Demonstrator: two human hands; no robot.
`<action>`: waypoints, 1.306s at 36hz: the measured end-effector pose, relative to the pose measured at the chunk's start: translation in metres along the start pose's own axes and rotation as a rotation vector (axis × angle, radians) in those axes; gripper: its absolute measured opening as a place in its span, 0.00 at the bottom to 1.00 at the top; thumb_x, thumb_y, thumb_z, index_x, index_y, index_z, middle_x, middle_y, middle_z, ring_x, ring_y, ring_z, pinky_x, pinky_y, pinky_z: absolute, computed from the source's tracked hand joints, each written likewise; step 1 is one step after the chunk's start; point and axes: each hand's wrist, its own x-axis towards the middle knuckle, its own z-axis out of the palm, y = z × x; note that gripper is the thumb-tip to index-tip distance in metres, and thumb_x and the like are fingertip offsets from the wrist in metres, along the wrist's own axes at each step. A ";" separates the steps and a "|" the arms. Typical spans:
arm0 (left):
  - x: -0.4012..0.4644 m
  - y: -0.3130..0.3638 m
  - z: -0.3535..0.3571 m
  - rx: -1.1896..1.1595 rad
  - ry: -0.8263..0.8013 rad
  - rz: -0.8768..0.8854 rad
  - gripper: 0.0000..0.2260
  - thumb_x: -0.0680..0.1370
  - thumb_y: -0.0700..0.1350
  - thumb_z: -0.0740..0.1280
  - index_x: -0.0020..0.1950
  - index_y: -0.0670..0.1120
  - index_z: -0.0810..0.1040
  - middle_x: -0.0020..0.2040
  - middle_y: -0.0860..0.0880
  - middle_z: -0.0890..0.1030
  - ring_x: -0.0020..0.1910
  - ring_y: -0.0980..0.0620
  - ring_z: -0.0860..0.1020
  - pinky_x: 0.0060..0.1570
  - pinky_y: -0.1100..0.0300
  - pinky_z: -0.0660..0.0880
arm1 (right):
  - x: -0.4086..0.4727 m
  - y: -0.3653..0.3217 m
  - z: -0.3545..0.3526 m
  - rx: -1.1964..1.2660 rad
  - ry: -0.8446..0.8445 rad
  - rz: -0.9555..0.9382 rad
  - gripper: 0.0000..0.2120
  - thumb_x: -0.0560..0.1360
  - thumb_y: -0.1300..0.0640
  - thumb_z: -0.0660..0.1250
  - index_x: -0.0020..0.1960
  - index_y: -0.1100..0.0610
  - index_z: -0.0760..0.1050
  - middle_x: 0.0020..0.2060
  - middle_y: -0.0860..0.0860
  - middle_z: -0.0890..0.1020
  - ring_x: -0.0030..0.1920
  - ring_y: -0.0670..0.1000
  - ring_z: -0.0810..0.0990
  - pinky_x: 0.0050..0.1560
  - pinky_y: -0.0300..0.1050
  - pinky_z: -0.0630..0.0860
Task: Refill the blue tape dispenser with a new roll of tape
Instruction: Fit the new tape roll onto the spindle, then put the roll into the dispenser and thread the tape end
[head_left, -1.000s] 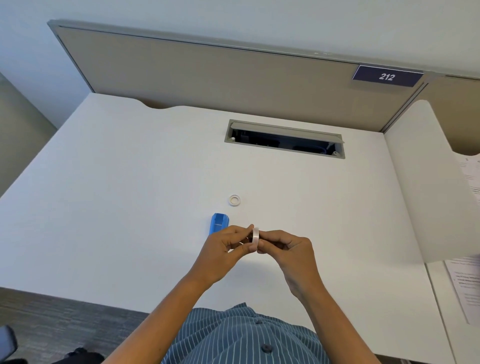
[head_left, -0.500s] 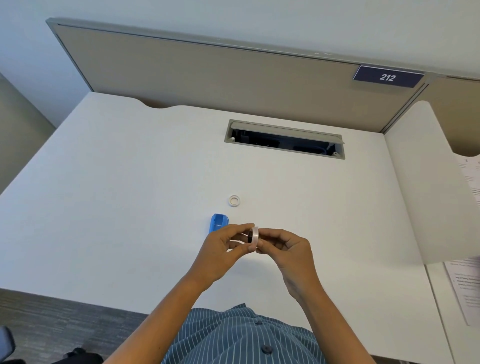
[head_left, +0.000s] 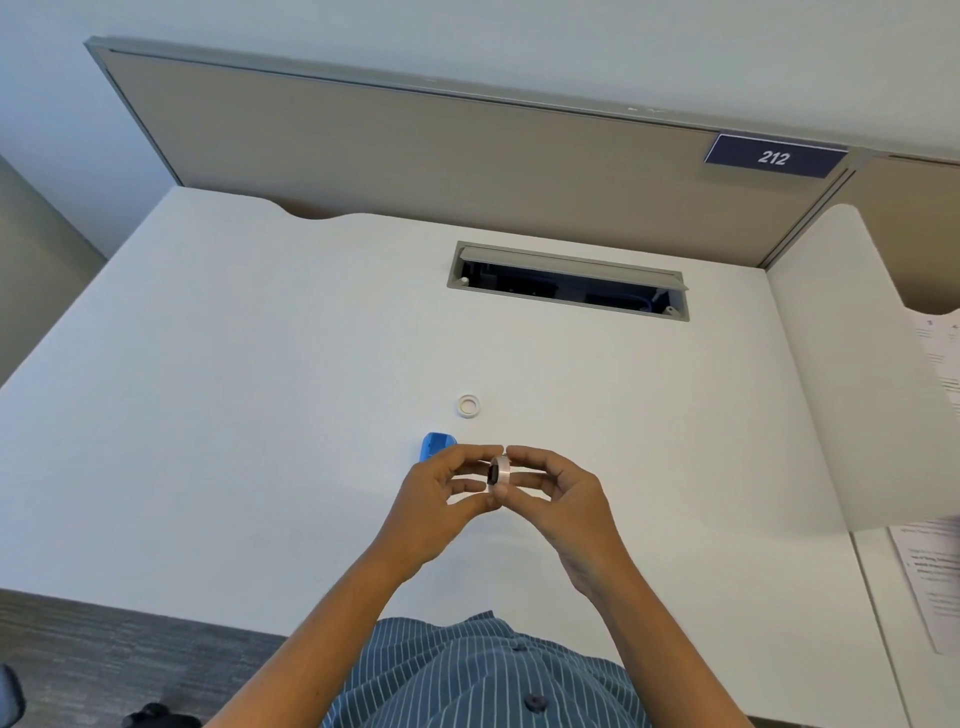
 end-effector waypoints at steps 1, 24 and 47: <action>0.001 0.000 -0.001 -0.013 -0.003 0.003 0.21 0.76 0.43 0.80 0.67 0.57 0.82 0.59 0.58 0.87 0.60 0.53 0.86 0.61 0.62 0.82 | 0.001 -0.001 0.001 -0.009 -0.013 -0.011 0.20 0.72 0.59 0.84 0.62 0.46 0.86 0.55 0.46 0.91 0.58 0.47 0.89 0.57 0.45 0.86; 0.015 -0.028 -0.040 0.113 0.050 0.031 0.32 0.75 0.43 0.81 0.77 0.52 0.74 0.69 0.56 0.82 0.71 0.56 0.78 0.73 0.63 0.72 | 0.052 0.005 0.034 -0.250 -0.086 -0.054 0.24 0.69 0.63 0.85 0.61 0.49 0.86 0.54 0.45 0.88 0.54 0.44 0.88 0.48 0.41 0.86; 0.045 -0.093 -0.069 0.406 -0.040 -0.185 0.42 0.75 0.46 0.81 0.83 0.49 0.63 0.82 0.49 0.67 0.80 0.47 0.66 0.79 0.52 0.63 | 0.120 0.041 0.076 -0.713 -0.154 -0.129 0.25 0.69 0.58 0.84 0.64 0.51 0.83 0.60 0.46 0.85 0.61 0.49 0.79 0.57 0.37 0.72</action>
